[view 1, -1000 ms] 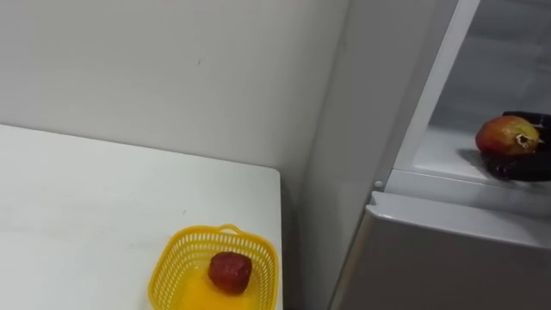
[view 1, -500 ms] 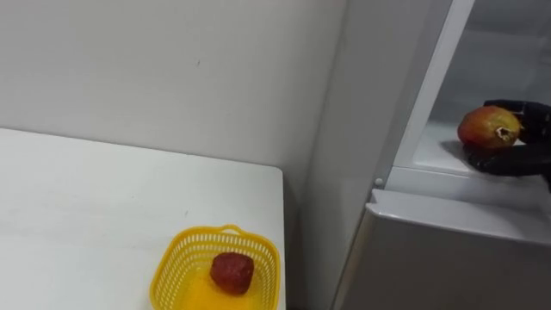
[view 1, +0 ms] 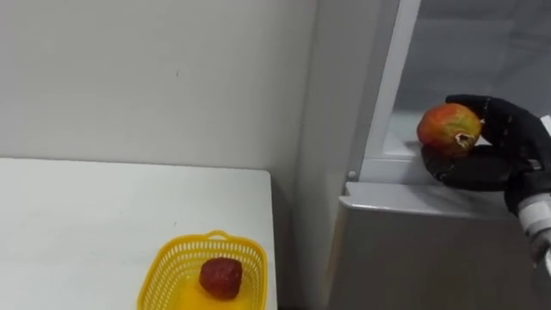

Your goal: Retrieve from the upper fridge

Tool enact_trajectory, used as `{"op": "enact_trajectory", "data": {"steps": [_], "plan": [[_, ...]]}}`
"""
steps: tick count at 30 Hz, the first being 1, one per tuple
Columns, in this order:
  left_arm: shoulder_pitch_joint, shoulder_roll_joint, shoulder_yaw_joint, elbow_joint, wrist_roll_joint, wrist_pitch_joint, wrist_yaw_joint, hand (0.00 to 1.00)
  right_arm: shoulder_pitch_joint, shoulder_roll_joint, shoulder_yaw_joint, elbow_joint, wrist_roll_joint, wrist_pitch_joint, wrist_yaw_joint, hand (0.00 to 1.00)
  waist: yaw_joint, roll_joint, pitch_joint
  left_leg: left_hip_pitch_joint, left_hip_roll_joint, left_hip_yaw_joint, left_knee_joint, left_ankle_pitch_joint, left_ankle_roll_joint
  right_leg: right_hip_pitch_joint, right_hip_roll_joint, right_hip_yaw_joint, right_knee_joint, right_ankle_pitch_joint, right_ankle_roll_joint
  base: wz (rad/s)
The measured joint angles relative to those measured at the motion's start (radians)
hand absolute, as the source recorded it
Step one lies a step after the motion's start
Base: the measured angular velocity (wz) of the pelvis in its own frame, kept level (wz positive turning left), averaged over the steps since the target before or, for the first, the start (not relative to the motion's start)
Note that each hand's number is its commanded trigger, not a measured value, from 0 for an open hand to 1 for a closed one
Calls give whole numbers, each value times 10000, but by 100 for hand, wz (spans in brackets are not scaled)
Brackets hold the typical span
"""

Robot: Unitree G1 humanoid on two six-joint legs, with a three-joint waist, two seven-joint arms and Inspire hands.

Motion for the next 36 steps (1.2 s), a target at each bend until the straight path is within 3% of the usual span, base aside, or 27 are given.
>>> {"op": "enact_trajectory", "data": {"steps": [6,9,12,15,19,21,22,24,28,36], "plan": [[98,-37,4,9,-61,-231,156,0,484,146,-141,-1330,-454,-47,-518,100,-81,-58,-33,0,-6,75,23,0,2,-40,4,87,-20,-1,0,-4],[96,-89,-5,75,-59,-407,160,0,1015,346,-191,-2057,-959,-330,-742,100,-77,-49,-29,8,-1,72,8,-3,4,-40,9,95,-14,0,1,0],[91,-195,0,79,-58,-454,179,0,1555,806,-187,-2817,-1486,-448,-752,100,-64,27,17,19,8,146,-9,-9,8,-54,10,108,4,1,2,-3],[64,-323,-12,78,-66,-626,283,0,2112,1206,-150,-3583,-2592,-455,-742,100,20,156,41,-20,21,238,-67,-14,15,-183,5,143,126,0,3,-8],[-6,-369,-321,133,-75,-672,311,0,2302,1364,401,-4365,-4509,-465,-779,100,-5,252,-6,-46,19,269,-43,-15,16,-213,-1,168,139,0,2,-3],[-133,-369,-392,374,-79,-809,313,0,2344,1480,559,-4838,-5352,-534,-790,100,2,271,-41,-47,20,279,-47,-14,15,-215,8,184,139,0,2,0],[-222,-371,-453,526,-79,-827,308,0,2344,1537,639,-5105,-5754,-770,-785,100,1,277,-41,-31,20,283,-47,-14,15,-195,9,186,130,0,2,0],[-267,-368,-579,658,-88,-858,308,0,2344,1560,686,-5404,-6165,-1098,-785,100,5,269,-47,0,18,281,-51,-14,16,-167,7,183,127,0,2,0],[-488,-364,-1027,1194,-95,-943,300,0,2344,1546,1412,-5813,-7024,-1389,-888,100,96,212,-30,7,19,294,-57,-14,16,-184,24,268,104,1,0,-4],[-797,-319,-1158,1220,-93,-1101,161,0,2344,1547,2349,-5825,-7092,-1588,-491,100,429,-52,-20,-131,17,265,-39,-14,16,-289,49,333,86,6,-14,0]]}}
